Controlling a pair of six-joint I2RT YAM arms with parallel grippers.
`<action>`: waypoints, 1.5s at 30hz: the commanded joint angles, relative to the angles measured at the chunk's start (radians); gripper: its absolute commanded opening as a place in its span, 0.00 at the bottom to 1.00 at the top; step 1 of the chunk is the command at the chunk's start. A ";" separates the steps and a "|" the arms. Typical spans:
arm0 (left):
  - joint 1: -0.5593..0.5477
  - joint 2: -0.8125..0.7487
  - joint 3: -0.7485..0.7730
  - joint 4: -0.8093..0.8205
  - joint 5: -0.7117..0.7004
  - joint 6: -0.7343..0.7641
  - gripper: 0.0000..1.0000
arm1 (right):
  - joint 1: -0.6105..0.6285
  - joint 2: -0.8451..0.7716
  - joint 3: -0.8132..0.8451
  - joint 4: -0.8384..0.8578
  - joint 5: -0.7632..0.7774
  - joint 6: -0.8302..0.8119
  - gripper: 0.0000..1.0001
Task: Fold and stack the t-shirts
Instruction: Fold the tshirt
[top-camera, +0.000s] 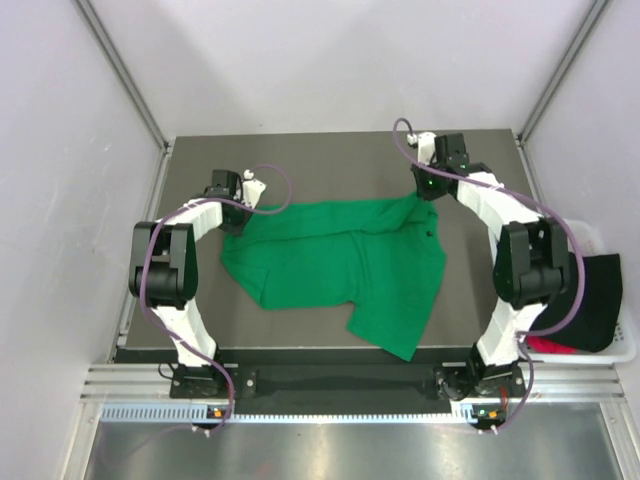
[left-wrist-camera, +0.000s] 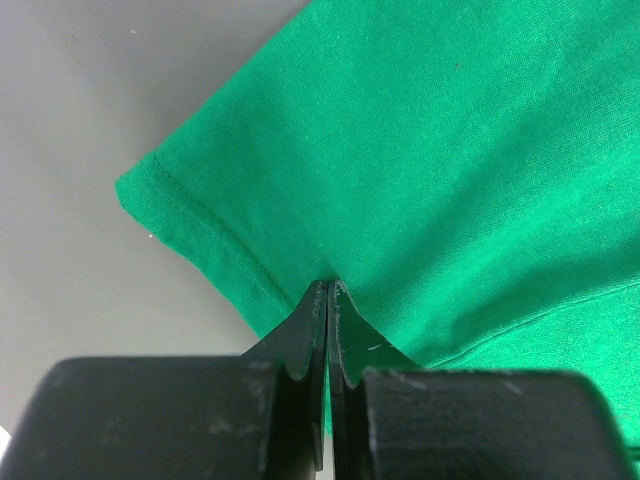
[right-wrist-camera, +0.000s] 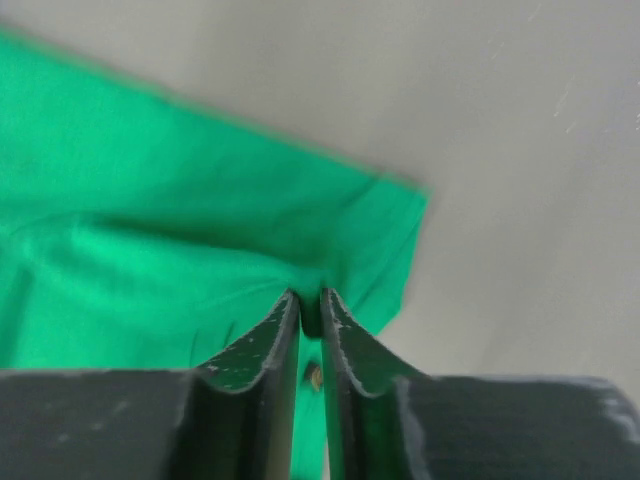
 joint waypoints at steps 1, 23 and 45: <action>0.000 -0.015 -0.018 -0.003 -0.020 -0.007 0.00 | -0.004 0.035 0.110 0.033 0.055 0.045 0.20; 0.000 -0.079 -0.065 0.006 -0.023 -0.004 0.00 | 0.005 0.073 -0.031 -0.110 -0.320 -0.061 0.22; 0.000 -0.062 -0.076 0.017 -0.051 -0.003 0.00 | 0.030 0.187 0.044 -0.130 -0.466 -0.050 0.30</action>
